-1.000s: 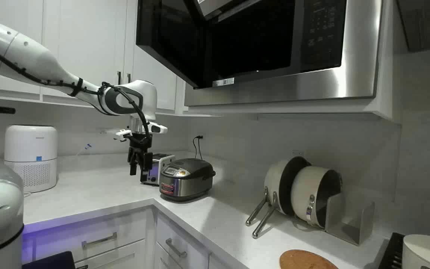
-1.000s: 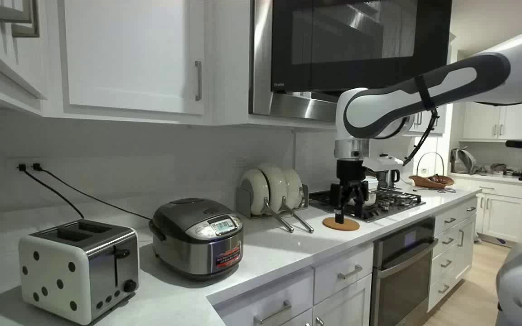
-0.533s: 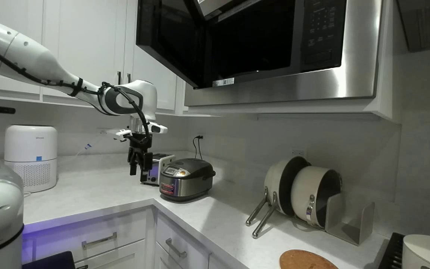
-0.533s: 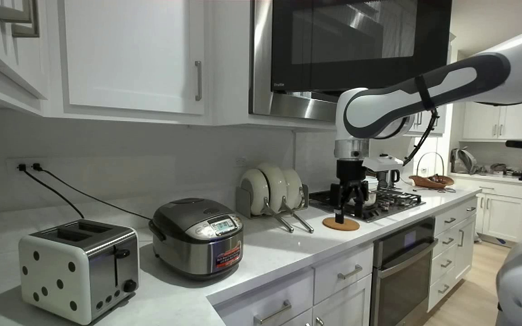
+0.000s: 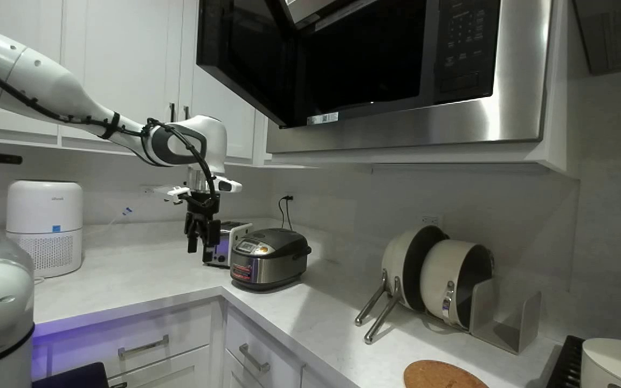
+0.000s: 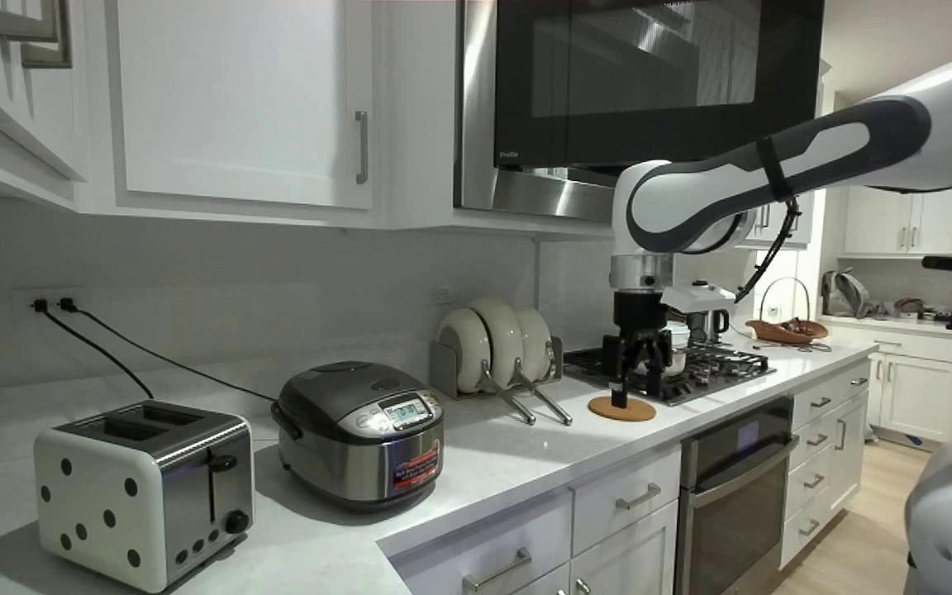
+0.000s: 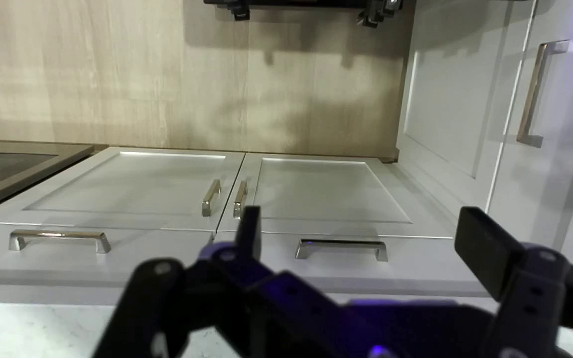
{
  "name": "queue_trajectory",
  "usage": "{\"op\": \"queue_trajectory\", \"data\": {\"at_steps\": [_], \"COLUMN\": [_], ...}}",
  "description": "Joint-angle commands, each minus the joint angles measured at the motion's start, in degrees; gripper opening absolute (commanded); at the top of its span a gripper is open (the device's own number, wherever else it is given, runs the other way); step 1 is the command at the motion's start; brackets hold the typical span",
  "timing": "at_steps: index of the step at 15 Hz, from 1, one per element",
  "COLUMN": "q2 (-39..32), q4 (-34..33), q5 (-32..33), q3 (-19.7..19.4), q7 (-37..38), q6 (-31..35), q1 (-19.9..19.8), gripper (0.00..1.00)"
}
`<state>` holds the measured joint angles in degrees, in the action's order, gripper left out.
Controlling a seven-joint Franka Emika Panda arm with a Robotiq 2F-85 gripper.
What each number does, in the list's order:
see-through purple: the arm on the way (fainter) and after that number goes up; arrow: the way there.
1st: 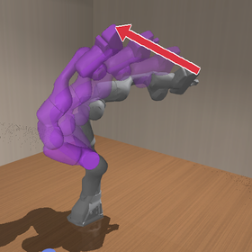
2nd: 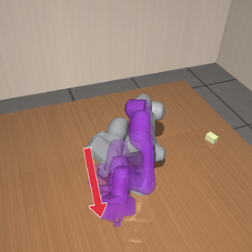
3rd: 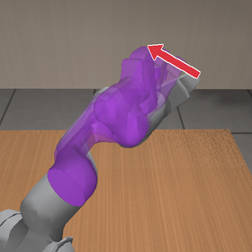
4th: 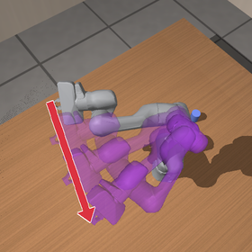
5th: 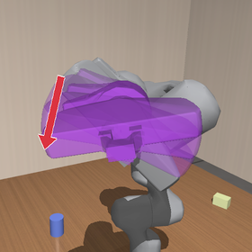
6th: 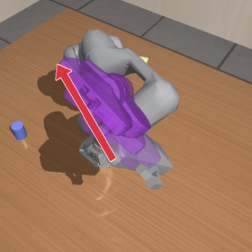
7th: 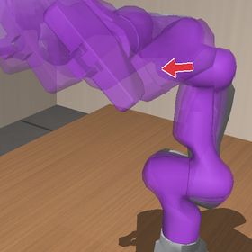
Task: Close the microwave door and open the rice cooker
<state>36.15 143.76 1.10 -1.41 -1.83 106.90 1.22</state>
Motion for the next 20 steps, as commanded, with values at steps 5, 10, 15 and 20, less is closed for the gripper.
{"op": "queue_trajectory", "data": {"at_steps": [5, 10, 15, 20], "q2": [-0.03, 1.38, 5.45, 9.32], "q4": [-0.11, -2.52, -6.72, -10.29], "q5": [-0.19, 2.31, 5.77, 10.27], "q3": [0.31, 3.29, 8.07, 11.65], "q7": [-0.16, 0.37, -0.74, 0.09], "q6": [-0.13, -1.38, -2.93, -4.13], "q1": [-0.36, 0.59, 3.70, 5.44], "gripper": [1.00, 1.00, 1.00, 1.00]}}
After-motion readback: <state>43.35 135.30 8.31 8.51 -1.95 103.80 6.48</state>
